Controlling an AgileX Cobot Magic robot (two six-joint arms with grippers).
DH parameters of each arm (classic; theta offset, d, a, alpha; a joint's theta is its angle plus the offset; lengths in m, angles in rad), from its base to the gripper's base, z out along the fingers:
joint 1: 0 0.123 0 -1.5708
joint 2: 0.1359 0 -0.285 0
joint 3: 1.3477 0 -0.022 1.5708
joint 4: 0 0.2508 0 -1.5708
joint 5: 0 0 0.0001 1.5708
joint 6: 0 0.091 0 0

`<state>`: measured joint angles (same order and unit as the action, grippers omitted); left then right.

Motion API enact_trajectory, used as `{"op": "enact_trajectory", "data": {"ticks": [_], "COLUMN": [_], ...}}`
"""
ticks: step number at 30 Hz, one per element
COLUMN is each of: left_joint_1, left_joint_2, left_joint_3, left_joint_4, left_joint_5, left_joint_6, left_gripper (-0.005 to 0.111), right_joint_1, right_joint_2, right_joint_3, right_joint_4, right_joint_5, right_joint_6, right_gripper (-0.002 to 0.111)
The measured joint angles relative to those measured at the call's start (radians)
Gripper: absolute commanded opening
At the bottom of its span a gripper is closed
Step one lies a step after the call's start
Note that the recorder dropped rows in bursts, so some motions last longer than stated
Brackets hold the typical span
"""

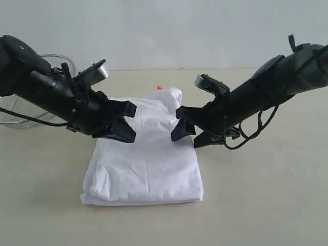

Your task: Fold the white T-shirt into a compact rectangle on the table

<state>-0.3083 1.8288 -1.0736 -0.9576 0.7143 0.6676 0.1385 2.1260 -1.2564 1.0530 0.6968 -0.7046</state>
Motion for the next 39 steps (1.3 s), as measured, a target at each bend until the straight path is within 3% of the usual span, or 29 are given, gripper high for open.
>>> {"op": "enact_trajectory", "data": {"ticks": [4, 9, 15, 39], "left_joint_1": [0.000, 0.000, 0.000, 0.000], "left_joint_2": [0.000, 0.004, 0.074, 0.186], "left_joint_3": [0.000, 0.000, 0.000, -0.002], "left_joint_4": [0.044, 0.069, 0.073, 0.133], "left_joint_5": [-0.008, -0.055, -0.053, -0.095], "left_joint_6": [0.000, 0.000, 0.000, -0.018], "left_gripper": [0.004, 0.004, 0.004, 0.004], "right_joint_1": [0.000, 0.000, 0.000, 0.000], "right_joint_2": [0.041, 0.049, 0.057, 0.065], "right_joint_3": [-0.010, -0.010, -0.010, -0.010], "right_joint_4": [0.120, 0.136, 0.132, 0.127], "right_joint_5": [0.081, 0.130, 0.142, 0.141], "right_joint_6": [-0.061, -0.074, -0.076, -0.074], "right_gripper": [0.065, 0.064, 0.044, 0.044]}}
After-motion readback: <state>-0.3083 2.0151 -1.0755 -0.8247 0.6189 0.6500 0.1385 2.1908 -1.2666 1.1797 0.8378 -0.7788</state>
